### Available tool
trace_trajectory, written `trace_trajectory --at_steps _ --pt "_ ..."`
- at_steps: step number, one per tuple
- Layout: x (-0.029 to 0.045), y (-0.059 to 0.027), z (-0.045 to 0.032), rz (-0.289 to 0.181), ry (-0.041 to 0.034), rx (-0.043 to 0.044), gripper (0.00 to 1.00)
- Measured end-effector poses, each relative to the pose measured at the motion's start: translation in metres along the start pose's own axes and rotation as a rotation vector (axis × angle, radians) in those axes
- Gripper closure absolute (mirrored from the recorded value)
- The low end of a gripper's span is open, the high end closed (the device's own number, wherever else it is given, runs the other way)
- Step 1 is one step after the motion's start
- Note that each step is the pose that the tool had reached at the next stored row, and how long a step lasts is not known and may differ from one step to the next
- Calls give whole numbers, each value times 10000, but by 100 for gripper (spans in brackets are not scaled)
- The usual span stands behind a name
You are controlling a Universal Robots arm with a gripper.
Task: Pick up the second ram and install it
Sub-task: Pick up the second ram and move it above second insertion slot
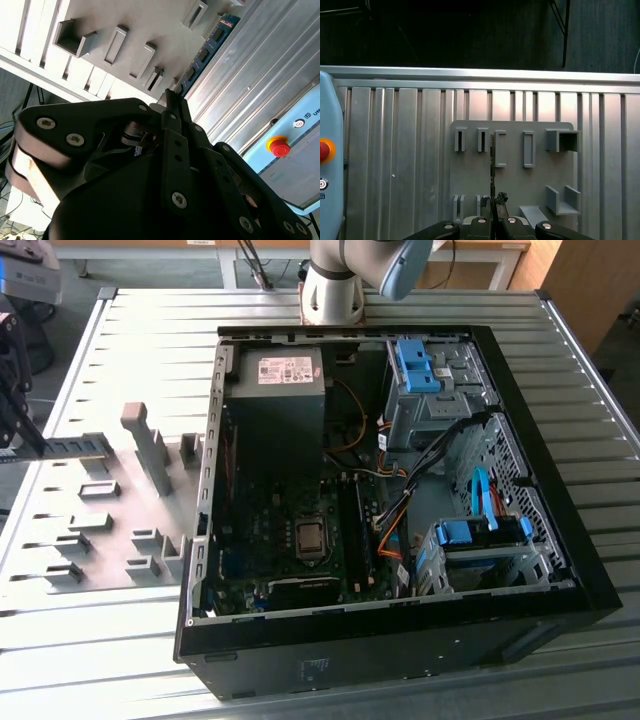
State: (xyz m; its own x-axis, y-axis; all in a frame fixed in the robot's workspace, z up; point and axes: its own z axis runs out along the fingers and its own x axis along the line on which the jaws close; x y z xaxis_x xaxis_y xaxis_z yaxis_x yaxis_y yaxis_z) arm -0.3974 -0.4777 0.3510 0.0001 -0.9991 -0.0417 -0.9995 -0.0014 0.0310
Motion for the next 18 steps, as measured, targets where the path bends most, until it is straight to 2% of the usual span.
trace_trajectory --at_steps 18 --pt "-4 3 -93 0 0 1 86"
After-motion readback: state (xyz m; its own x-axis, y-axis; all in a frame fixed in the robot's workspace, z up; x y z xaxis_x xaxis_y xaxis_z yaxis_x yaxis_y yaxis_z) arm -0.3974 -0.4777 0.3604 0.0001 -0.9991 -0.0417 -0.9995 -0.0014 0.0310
